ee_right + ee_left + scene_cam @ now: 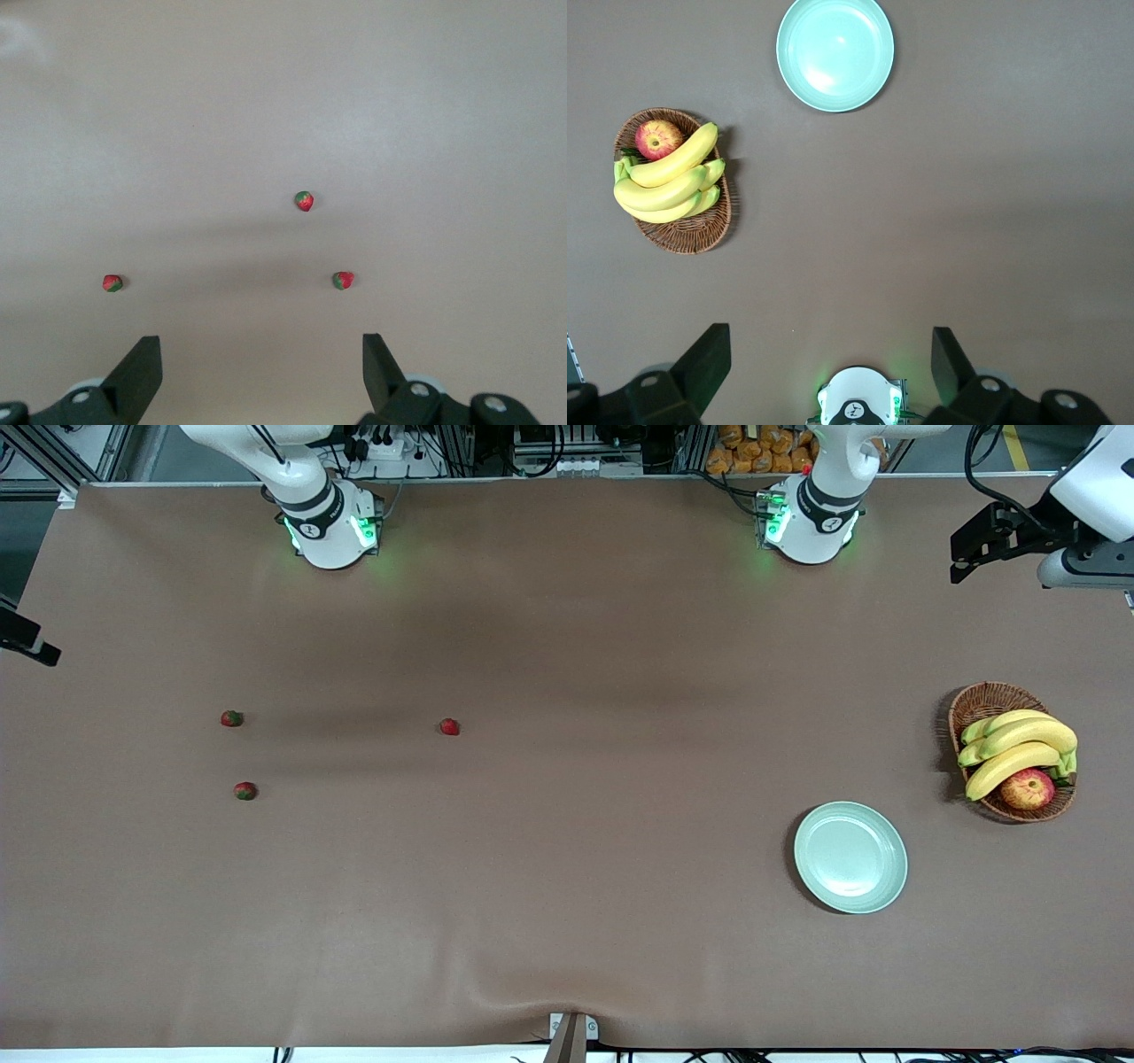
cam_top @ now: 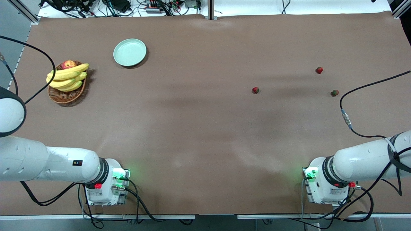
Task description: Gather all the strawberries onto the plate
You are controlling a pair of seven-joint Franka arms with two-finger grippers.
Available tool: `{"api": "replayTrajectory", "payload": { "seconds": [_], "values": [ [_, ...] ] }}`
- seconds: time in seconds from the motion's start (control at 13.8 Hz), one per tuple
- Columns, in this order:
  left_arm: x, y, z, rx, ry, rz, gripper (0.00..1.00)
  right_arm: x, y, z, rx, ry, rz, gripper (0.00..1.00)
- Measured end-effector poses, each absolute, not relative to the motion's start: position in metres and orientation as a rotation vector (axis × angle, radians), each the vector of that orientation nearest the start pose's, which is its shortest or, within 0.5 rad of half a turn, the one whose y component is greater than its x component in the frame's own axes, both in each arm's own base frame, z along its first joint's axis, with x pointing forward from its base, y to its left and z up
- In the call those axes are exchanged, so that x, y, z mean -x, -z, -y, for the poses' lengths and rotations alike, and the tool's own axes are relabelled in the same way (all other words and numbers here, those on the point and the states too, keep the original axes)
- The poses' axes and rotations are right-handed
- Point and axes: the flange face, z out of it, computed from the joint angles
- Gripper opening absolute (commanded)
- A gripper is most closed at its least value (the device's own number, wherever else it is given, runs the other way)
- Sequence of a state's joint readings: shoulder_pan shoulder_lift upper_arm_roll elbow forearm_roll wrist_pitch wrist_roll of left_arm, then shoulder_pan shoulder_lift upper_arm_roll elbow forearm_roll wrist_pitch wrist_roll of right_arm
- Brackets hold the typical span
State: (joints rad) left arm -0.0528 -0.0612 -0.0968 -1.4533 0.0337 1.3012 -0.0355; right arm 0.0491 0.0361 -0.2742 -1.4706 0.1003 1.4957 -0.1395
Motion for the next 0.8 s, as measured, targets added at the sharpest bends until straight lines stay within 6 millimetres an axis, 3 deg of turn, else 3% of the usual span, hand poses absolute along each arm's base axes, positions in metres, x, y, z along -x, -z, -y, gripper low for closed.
{"api": "replayTrajectory", "payload": {
  "seconds": [0.8],
  "values": [
    [-0.499, -0.689, 0.073, 3.087, -0.131, -0.175, 1.0, -0.542, -0.652, 0.122, 3.087, -0.018, -0.178, 1.0]
  ]
}}
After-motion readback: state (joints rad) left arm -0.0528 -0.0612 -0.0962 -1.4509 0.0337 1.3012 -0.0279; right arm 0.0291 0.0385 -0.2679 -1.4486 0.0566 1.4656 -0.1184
